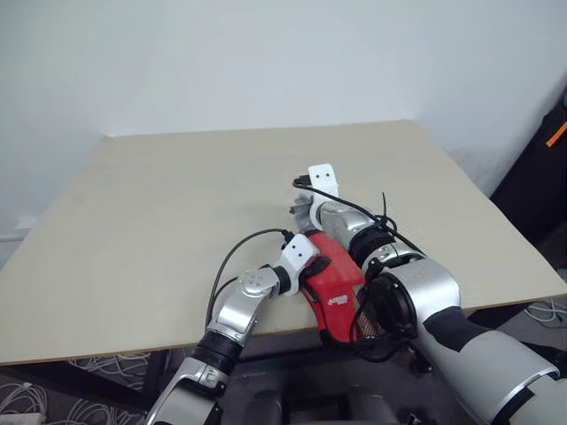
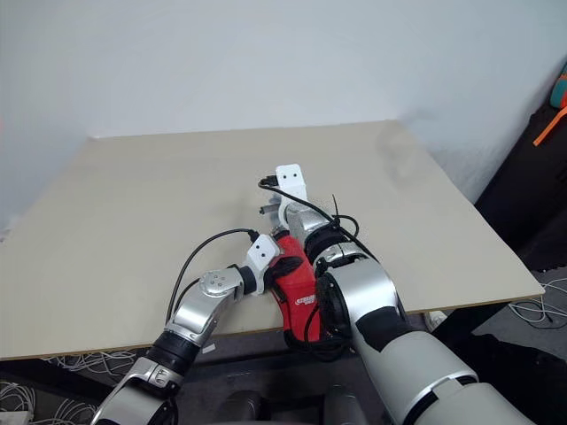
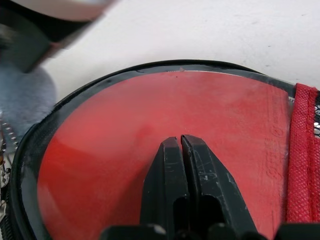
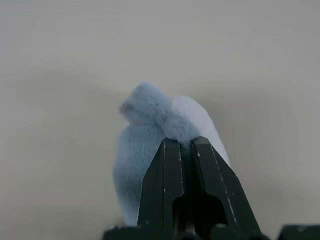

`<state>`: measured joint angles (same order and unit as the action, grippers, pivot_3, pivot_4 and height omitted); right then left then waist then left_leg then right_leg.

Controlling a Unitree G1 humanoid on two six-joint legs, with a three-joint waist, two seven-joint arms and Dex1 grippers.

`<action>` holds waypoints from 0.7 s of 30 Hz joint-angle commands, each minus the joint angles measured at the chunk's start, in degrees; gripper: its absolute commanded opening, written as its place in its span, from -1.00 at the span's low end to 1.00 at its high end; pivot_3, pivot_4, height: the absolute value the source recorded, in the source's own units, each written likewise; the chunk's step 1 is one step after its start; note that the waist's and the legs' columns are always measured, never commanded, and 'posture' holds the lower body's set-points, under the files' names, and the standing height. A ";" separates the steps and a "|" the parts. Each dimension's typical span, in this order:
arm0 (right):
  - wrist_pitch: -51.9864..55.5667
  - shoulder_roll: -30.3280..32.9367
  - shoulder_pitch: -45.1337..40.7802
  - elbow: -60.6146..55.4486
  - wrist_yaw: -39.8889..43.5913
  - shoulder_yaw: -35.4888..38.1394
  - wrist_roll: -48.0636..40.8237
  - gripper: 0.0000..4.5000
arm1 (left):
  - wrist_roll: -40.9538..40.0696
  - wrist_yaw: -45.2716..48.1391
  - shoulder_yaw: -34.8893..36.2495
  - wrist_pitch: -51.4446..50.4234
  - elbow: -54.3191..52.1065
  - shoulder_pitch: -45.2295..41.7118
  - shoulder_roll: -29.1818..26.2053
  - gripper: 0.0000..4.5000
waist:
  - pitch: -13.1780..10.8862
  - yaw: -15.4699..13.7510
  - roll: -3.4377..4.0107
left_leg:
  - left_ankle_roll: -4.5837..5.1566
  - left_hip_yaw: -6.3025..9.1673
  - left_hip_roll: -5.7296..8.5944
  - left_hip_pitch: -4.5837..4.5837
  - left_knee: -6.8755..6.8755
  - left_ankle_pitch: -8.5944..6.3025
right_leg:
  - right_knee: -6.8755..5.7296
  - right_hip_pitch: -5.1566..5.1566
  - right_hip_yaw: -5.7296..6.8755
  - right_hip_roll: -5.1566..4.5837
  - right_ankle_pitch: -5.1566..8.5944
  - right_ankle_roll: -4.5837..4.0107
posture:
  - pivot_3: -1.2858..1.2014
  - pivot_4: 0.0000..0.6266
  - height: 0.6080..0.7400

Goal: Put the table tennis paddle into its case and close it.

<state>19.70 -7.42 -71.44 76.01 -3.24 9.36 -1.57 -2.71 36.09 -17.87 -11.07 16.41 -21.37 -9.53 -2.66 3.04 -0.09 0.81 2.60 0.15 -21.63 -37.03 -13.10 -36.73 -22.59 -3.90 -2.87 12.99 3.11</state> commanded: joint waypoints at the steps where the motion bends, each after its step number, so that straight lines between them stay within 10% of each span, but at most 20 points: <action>1: -1.58 1.78 -0.63 -0.95 -4.12 1.17 -0.34 -0.98 | 1.13 0.83 -1.44 -1.53 0.43 0.88 0.09 -1.00 | 0.00 -0.03 0.00 | 0.00 0.00 0.00 0.00 0.00 0.00 | 0.00 0.01 0.00 0.00 0.00 0.00 | 0.03 -1.00 1.00; 21: 5.58 1.29 -0.62 -2.19 3.81 -4.49 2.62 -0.98 | 1.11 1.35 -1.67 -2.49 -0.27 1.31 0.22 -1.00 | 0.00 0.00 0.01 | 0.01 0.03 0.04 0.03 0.00 0.00 | 0.04 0.06 0.01 -0.03 0.03 0.02 | 0.03 -1.00 1.00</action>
<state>23.49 -6.23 -71.35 75.00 -1.53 5.73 0.30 -2.70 36.78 -18.05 -12.34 15.02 -20.76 -9.44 -2.66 3.05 -0.08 0.82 2.63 0.19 -21.59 -37.02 -13.10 -36.69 -22.54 -3.89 -2.90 13.02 3.13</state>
